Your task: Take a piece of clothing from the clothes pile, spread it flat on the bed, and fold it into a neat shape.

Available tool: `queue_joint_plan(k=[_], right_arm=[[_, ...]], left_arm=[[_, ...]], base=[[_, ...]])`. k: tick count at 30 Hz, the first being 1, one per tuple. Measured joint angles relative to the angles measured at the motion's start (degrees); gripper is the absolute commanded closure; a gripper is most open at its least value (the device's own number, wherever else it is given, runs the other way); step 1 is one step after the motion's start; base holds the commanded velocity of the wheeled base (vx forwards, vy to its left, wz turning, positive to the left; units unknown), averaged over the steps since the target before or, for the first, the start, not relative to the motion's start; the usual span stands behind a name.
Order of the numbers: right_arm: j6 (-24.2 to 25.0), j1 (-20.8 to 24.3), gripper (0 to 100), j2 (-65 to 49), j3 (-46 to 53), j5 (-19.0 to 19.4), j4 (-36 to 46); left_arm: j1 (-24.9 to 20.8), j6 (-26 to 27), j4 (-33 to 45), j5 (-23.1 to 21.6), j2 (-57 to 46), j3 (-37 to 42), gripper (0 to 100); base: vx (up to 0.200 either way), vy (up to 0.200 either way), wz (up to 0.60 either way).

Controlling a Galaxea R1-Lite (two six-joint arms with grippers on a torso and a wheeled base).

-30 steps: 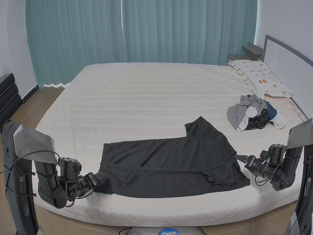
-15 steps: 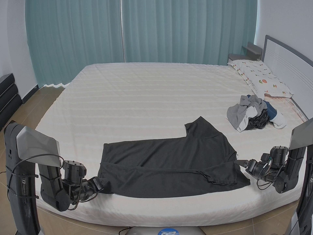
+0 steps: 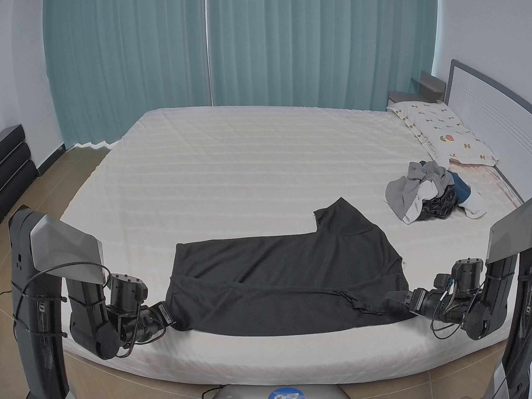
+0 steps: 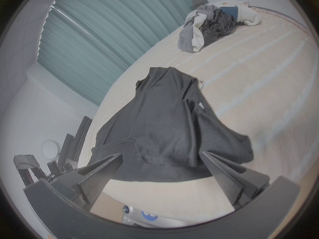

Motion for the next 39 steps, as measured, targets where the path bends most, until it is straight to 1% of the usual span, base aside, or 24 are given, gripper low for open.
queue_joint_plan(k=[3, 6, 16, 21, 25, 28, 30, 34, 39], right_arm=[[-0.04, 1.60, 0, -0.06, 1.11, -0.02, 0.15], [-0.11, 2.69, 0, 0.49, 1.44, -0.11, 2.17], [-0.52, 4.55, 0, 0.50, 2.51, -0.61, 3.86], [-0.44, 5.10, 0, 1.57, 4.80, -4.84, 3.15], [-0.06, 4.57, 0, 3.11, 5.10, -5.53, -0.93], [0.27, 4.18, 0, 5.01, 5.05, -7.23, -3.01], [0.87, 4.16, 0, 5.79, 4.72, -8.59, -3.11], [3.96, 4.46, 0, 6.94, 3.01, -11.85, -2.79], [4.78, 5.18, 0, 7.50, 1.99, -13.74, -2.62]], left_arm=[[0.09, 0.02, -0.04, 0.04, 0.10, 0.00, 100], [0.11, 0.02, -0.17, 0.04, 0.24, 0.00, 100], [0.13, 0.02, -0.26, 0.04, 0.44, -0.06, 100], [0.13, 0.00, -0.24, 0.04, 0.46, -0.13, 100], [0.13, 0.00, -0.24, 0.04, 0.46, -0.15, 100], [0.13, 0.00, -0.24, 0.04, 0.46, -0.13, 100], [0.13, 0.00, -0.24, 0.04, 0.49, -0.13, 100], [0.13, 0.00, -0.24, 0.04, 0.51, -0.20, 100], [0.13, 0.00, -0.24, 0.04, 0.51, -0.26, 100]], base=[[0.000, 0.000, 0.00], [0.000, 0.000, 0.00], [0.000, 0.000, 0.00], [0.000, 0.000, 0.00], [0.000, 0.000, 0.00], [0.000, 0.000, 0.00], [0.000, 0.000, 0.00], [0.000, 0.000, 0.00], [0.000, 0.000, 0.00]])
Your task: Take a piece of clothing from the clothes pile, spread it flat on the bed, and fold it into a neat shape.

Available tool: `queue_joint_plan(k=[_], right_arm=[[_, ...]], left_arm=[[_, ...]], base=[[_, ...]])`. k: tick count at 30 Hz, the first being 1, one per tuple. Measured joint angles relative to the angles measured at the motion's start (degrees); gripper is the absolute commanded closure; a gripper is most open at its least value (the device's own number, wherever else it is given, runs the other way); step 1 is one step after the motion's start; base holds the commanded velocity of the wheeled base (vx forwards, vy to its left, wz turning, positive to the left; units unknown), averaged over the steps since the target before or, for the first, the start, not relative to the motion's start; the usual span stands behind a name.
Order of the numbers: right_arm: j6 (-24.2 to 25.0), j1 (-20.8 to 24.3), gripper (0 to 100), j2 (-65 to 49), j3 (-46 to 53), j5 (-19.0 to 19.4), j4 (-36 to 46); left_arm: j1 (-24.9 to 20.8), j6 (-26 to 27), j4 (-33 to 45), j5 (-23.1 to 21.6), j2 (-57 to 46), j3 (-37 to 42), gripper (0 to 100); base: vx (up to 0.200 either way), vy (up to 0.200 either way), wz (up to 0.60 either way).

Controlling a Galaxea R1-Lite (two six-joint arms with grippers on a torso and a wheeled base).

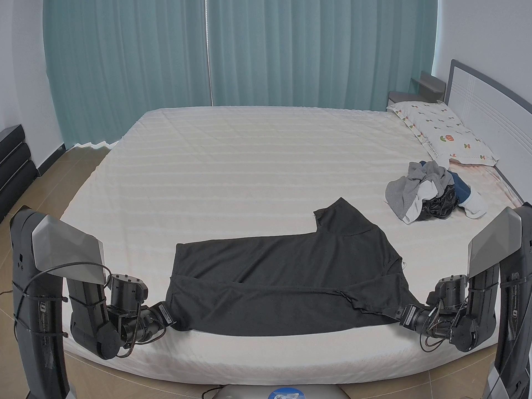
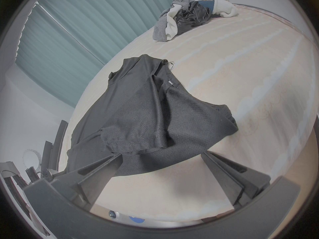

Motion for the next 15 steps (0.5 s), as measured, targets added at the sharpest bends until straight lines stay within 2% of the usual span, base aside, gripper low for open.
queue_joint_plan(k=[2, 3, 15], right_arm=[[0.04, 0.28, 0, 0.11, -0.30, -0.90, 0.00], [0.12, 0.35, 100, 0.16, -0.52, -1.40, 0.00], [0.12, 1.07, 100, -0.17, 0.49, -2.83, -0.49]], left_arm=[[0.00, 0.00, 0.00, 0.00, 0.00, 0.02, 100], [0.00, -0.02, 0.00, 0.00, 0.00, 0.02, 100], [0.17, 0.06, -0.20, 0.00, -0.09, 0.11, 100]], base=[[0.000, 0.000, 0.00], [0.000, 0.000, 0.00], [0.000, 0.000, 0.00]])
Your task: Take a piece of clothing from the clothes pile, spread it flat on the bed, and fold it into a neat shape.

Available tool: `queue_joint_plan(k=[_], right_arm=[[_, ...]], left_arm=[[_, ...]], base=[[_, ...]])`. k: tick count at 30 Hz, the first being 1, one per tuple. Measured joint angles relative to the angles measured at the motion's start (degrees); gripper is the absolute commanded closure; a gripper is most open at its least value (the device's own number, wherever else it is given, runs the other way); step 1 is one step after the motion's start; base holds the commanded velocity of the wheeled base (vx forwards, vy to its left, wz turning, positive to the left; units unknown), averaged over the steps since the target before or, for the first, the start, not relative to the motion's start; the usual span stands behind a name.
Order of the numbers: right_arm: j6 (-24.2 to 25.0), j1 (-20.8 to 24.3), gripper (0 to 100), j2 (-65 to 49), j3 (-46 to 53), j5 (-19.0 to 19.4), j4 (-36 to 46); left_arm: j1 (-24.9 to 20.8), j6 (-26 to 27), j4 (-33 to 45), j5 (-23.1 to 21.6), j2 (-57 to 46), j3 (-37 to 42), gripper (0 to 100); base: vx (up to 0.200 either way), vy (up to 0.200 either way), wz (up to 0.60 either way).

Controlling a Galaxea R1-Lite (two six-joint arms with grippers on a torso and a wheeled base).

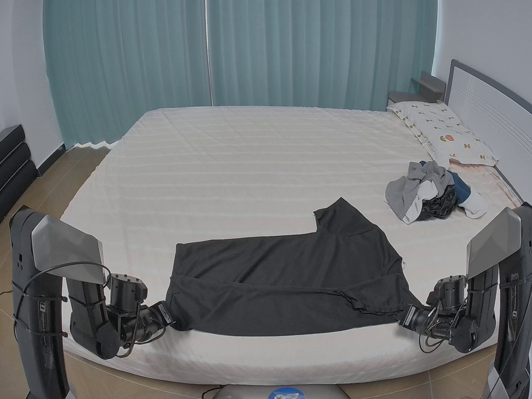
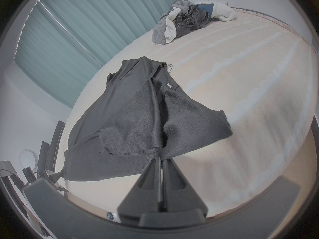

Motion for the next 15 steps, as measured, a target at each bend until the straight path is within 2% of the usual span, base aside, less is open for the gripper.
queue_joint_plan(k=[15], right_arm=[[-3.97, -0.50, 100, -3.97, 3.71, 0.59, 0.07]], left_arm=[[1.29, 5.34, 0.40, 2.88, -1.10, 0.48, 100]], base=[[0.000, 0.000, 0.00]])
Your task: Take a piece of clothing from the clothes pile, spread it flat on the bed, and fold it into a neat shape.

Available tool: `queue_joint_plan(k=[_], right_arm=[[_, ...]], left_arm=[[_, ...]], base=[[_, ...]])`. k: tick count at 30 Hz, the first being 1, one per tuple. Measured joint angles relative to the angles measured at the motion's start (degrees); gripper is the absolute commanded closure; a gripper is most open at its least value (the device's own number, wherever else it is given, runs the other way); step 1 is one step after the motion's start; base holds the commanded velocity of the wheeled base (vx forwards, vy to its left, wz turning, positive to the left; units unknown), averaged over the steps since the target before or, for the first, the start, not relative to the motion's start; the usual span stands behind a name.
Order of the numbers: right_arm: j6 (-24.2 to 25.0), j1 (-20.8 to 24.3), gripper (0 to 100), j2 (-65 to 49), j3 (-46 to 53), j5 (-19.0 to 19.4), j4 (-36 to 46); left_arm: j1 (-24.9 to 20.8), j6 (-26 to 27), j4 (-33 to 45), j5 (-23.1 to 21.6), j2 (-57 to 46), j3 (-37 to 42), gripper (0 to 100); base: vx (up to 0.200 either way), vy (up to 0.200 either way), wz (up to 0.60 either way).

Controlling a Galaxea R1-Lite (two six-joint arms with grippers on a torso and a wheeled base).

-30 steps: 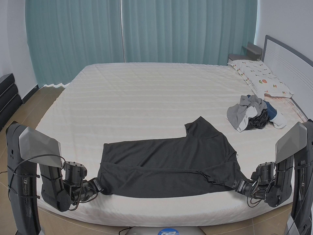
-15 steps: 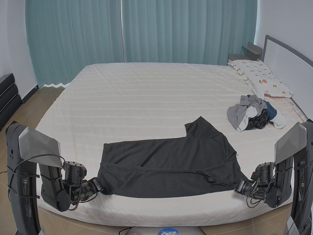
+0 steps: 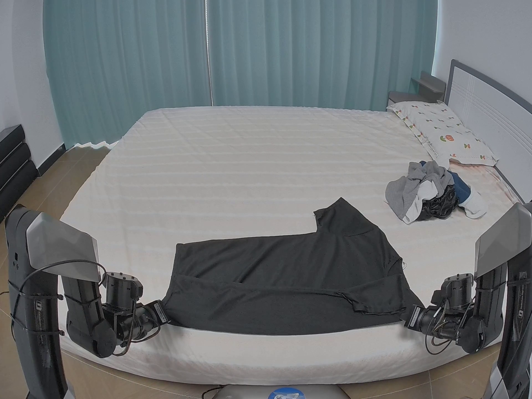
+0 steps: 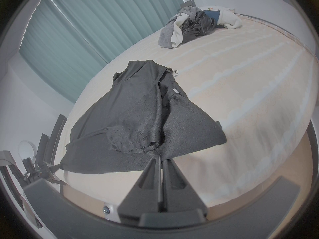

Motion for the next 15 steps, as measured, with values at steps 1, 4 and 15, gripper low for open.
queue_joint_plan(k=[1, 4, 15], right_arm=[[-0.44, -0.07, 100, -0.10, 0.20, 0.02, 0.00], [-2.71, -0.22, 100, -0.44, 1.27, 0.51, 0.00], [-8.42, -0.38, 100, -1.12, 5.34, 1.54, -0.09]], left_arm=[[0.07, 0.05, 0.01, 0.01, -0.13, 0.02, 100], [0.18, 0.90, 0.23, 0.20, -0.69, 0.35, 100], [0.77, 7.39, 1.02, 1.91, -1.77, 2.97, 100]], base=[[0.000, 0.000, 0.00], [0.000, 0.000, 0.00], [0.000, 0.000, 0.00]])
